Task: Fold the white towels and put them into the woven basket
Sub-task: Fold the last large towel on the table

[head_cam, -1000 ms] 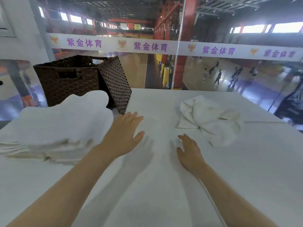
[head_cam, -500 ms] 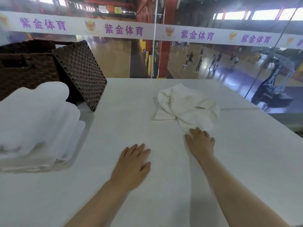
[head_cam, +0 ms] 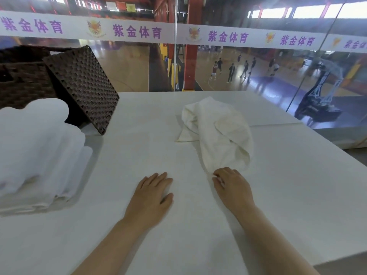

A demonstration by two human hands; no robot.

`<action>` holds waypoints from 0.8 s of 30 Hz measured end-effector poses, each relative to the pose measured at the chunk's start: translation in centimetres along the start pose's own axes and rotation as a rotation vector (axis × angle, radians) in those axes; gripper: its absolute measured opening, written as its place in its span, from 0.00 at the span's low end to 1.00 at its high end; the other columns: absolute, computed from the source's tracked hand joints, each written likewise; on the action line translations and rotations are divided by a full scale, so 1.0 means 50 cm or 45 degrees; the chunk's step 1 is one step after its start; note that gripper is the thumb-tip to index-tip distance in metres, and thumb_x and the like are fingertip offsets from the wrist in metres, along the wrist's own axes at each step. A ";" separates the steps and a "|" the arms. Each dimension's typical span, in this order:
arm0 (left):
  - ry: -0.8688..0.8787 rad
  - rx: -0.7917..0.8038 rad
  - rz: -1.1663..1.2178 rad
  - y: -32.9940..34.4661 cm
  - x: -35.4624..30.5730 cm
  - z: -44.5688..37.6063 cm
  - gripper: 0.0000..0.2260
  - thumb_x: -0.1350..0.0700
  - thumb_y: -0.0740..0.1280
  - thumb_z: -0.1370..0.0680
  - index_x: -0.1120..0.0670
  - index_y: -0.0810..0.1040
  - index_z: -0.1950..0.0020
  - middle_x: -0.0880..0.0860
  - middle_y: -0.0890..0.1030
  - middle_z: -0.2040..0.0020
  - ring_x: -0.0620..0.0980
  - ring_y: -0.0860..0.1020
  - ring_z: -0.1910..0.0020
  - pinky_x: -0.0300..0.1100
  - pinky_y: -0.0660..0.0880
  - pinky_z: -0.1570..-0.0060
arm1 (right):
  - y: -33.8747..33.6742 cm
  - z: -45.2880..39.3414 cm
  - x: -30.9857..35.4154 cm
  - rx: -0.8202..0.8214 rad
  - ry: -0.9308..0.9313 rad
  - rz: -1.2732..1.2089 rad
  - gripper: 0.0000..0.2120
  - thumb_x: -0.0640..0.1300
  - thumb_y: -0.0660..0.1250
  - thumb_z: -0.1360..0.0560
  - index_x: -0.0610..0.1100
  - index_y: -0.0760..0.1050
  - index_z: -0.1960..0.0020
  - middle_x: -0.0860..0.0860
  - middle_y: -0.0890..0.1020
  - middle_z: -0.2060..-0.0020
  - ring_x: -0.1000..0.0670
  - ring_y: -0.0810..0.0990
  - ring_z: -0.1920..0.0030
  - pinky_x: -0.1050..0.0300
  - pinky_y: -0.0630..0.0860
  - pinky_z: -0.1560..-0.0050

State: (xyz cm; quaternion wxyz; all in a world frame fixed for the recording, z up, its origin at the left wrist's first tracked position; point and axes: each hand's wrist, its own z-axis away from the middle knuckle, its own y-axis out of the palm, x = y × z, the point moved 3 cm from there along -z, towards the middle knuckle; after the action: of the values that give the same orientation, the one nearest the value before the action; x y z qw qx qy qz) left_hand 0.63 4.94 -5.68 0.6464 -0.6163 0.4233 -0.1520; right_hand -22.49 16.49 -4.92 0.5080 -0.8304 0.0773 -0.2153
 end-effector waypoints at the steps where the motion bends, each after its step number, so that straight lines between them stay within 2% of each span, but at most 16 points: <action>1: -0.005 0.000 0.031 -0.001 0.002 0.000 0.36 0.35 0.41 0.28 0.45 0.63 0.24 0.43 0.59 0.22 0.44 0.55 0.23 0.37 0.42 0.27 | -0.006 0.018 0.007 -0.012 -0.035 -0.012 0.07 0.48 0.63 0.24 0.47 0.78 0.53 0.54 0.79 0.59 0.47 0.77 0.57 0.54 0.73 0.61; 4: -0.024 -0.039 0.166 -0.014 -0.002 0.002 0.31 0.38 0.49 0.26 0.47 0.65 0.25 0.44 0.67 0.26 0.45 0.63 0.26 0.38 0.51 0.26 | -0.025 0.060 0.028 0.013 -0.060 -0.104 0.09 0.51 0.58 0.28 0.49 0.75 0.58 0.56 0.76 0.64 0.52 0.74 0.62 0.58 0.69 0.64; 7: -0.022 -0.087 0.283 -0.024 -0.011 0.004 0.23 0.52 0.61 0.21 0.49 0.66 0.25 0.45 0.70 0.28 0.46 0.67 0.29 0.40 0.58 0.29 | -0.047 0.093 0.052 0.027 -0.082 -0.218 0.05 0.50 0.58 0.29 0.50 0.70 0.60 0.57 0.71 0.69 0.55 0.69 0.65 0.61 0.64 0.65; 10: 0.033 -0.066 0.317 -0.020 -0.017 0.006 0.27 0.60 0.64 0.21 0.48 0.61 0.23 0.45 0.65 0.24 0.45 0.63 0.26 0.37 0.55 0.27 | -0.064 0.126 0.078 0.079 -0.130 -0.414 0.04 0.50 0.57 0.26 0.52 0.68 0.57 0.56 0.70 0.70 0.55 0.69 0.65 0.64 0.61 0.65; 13: 0.142 -0.043 0.425 -0.017 -0.040 0.005 0.33 0.56 0.67 0.22 0.44 0.55 0.22 0.40 0.56 0.23 0.38 0.55 0.25 0.32 0.51 0.29 | -0.064 0.155 0.099 0.243 -0.144 -0.608 0.06 0.53 0.54 0.23 0.54 0.67 0.55 0.51 0.72 0.72 0.53 0.71 0.69 0.64 0.63 0.68; 15: 0.271 -0.034 0.397 -0.010 -0.063 -0.002 0.35 0.55 0.69 0.23 0.40 0.53 0.23 0.38 0.51 0.23 0.36 0.51 0.25 0.34 0.51 0.29 | -0.065 0.166 0.105 0.248 -0.170 -0.607 0.06 0.53 0.54 0.23 0.53 0.68 0.53 0.51 0.72 0.74 0.52 0.71 0.73 0.63 0.62 0.70; 17: 0.402 -0.063 0.275 0.004 -0.077 -0.016 0.32 0.56 0.69 0.23 0.41 0.60 0.24 0.42 0.52 0.21 0.43 0.52 0.24 0.39 0.54 0.27 | -0.071 0.172 0.106 0.217 -0.173 -0.637 0.05 0.50 0.56 0.23 0.52 0.69 0.52 0.53 0.70 0.76 0.53 0.69 0.75 0.65 0.60 0.70; 19: 0.494 -0.093 0.139 0.016 -0.083 -0.032 0.25 0.56 0.68 0.23 0.43 0.69 0.28 0.46 0.57 0.21 0.50 0.55 0.23 0.43 0.56 0.27 | -0.078 0.178 0.102 0.213 -0.148 -0.687 0.03 0.47 0.58 0.23 0.51 0.70 0.53 0.54 0.68 0.77 0.54 0.67 0.75 0.66 0.60 0.70; 22: 0.617 -0.147 -0.010 0.019 -0.090 -0.053 0.14 0.53 0.62 0.24 0.45 0.77 0.40 0.49 0.67 0.25 0.54 0.62 0.25 0.47 0.61 0.30 | -0.089 0.192 0.091 0.248 -0.106 -0.726 0.03 0.46 0.59 0.23 0.52 0.70 0.54 0.54 0.68 0.78 0.54 0.66 0.75 0.65 0.60 0.70; 24: 0.657 -0.205 -0.083 0.017 -0.088 -0.070 0.10 0.54 0.64 0.25 0.47 0.78 0.46 0.49 0.74 0.30 0.54 0.67 0.27 0.47 0.61 0.31 | -0.098 0.201 0.076 0.289 -0.097 -0.694 0.03 0.47 0.59 0.23 0.53 0.70 0.54 0.54 0.68 0.78 0.54 0.66 0.75 0.65 0.61 0.70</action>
State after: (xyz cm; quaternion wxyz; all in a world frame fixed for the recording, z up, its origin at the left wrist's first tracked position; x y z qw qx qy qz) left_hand -4.85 5.90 -4.46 0.4609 -0.6199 0.5646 -0.2907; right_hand -15.16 25.63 -3.48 0.5238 -0.7658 -0.1922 -0.3198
